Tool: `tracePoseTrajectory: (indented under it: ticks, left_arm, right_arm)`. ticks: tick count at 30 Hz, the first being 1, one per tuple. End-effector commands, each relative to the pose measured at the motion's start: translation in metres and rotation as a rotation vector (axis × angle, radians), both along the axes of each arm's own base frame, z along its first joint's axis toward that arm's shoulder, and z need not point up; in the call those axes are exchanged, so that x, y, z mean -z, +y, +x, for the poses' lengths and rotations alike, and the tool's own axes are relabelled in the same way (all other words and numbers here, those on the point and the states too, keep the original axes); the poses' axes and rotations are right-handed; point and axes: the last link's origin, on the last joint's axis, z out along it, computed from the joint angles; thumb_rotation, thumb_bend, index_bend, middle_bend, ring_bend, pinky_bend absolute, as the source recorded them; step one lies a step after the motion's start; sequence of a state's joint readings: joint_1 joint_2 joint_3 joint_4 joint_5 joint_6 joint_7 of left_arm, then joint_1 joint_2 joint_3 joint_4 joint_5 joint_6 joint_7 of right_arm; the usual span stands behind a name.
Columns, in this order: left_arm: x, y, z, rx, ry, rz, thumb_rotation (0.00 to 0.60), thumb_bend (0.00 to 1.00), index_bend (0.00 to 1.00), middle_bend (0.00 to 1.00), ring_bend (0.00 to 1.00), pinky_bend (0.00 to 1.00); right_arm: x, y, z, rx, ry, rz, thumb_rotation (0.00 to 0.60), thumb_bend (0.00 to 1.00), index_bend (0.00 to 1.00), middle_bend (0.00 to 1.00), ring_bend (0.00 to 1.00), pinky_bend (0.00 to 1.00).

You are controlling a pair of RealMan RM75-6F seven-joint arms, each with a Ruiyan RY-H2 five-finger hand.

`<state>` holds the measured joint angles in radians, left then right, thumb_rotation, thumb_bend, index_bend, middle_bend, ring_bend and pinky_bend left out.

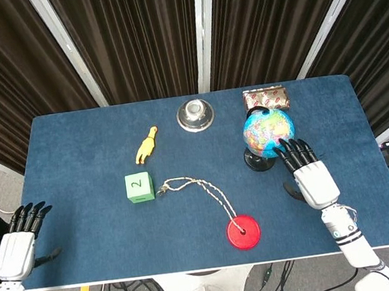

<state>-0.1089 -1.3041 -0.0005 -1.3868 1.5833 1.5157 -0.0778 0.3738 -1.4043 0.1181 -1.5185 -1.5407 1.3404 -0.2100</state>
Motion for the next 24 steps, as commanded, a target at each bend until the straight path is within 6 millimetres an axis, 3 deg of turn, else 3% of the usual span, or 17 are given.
tracePoseTrajectory:
  ticks: [1,14,18,24]
  left_arm:
    - [0.0,0.0,0.0,0.001,0.0,-0.001,0.6,0.0,0.14,0.09,0.02,0.05]
    - [0.0,0.0,0.002,0.001,0.004,-0.002,0.6,0.0,0.14,0.09,0.02,0.05]
    - [0.001,0.001,0.002,0.003,0.007,-0.004,0.6,0.0,0.14,0.09,0.02,0.05]
    - [0.002,0.001,0.004,0.005,0.007,-0.004,0.6,0.0,0.14,0.09,0.02,0.05]
  right_arm:
    - [-0.003,-0.001,-0.006,0.035,0.001,-0.018,0.6,0.21,0.0,0.0,0.0,0.0]
    - [-0.023,-0.01,-0.051,0.356,-0.052,-0.115,0.6,0.21,0.0,0.0,0.0,0.0]
    - [-0.026,-0.007,-0.047,0.299,-0.055,-0.122,0.6,0.22,0.0,0.0,0.0,0.0]
    - [-0.018,0.003,-0.023,0.064,-0.046,-0.08,0.6,0.23,0.0,0.0,0.0,0.0]
